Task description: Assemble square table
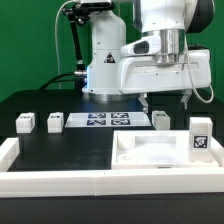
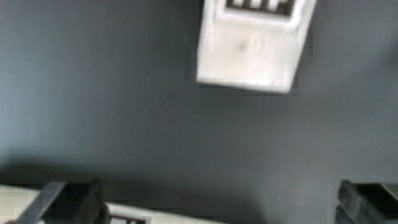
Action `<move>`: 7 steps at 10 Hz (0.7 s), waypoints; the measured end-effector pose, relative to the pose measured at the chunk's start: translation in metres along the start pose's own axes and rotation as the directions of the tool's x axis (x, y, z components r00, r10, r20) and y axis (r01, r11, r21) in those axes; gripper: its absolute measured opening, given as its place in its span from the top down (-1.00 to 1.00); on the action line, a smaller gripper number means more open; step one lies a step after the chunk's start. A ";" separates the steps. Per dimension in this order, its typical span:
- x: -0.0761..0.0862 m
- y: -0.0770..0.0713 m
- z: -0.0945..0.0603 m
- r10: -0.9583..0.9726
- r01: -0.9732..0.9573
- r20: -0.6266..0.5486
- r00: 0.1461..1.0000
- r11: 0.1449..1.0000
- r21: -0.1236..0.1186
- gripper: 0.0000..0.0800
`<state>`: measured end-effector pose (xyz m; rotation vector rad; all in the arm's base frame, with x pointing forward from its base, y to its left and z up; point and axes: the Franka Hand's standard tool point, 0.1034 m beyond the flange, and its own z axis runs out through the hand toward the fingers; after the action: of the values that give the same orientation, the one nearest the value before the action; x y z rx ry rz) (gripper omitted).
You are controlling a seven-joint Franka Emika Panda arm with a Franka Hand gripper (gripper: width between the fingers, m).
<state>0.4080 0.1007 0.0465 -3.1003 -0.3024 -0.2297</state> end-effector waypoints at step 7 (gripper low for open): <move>-0.022 -0.002 0.005 -0.009 0.009 0.044 0.999 1.000 0.003 -0.62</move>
Offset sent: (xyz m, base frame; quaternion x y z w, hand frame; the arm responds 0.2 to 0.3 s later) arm -0.0200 0.0000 0.0000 0.0000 0.0000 0.0000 1.0000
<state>0.3864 0.0990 0.0383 -3.1054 -0.3172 -0.1608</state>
